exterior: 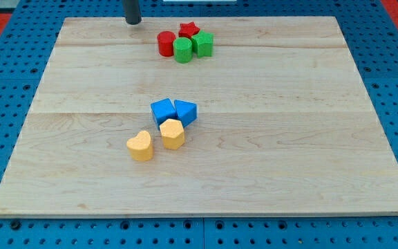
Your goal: Place the yellow hexagon at top left corner of the board
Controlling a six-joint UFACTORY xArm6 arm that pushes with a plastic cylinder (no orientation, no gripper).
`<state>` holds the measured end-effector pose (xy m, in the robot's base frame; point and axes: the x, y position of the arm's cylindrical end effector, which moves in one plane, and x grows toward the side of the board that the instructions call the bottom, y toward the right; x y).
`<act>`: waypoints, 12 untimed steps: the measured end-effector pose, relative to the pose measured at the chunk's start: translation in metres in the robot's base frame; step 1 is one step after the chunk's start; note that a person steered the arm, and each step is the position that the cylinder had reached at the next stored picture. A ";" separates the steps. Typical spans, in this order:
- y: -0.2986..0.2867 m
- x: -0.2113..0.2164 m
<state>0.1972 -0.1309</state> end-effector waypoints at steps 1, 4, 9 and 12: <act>0.032 0.017; 0.210 0.121; 0.082 0.314; 0.078 0.310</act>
<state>0.5071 -0.0532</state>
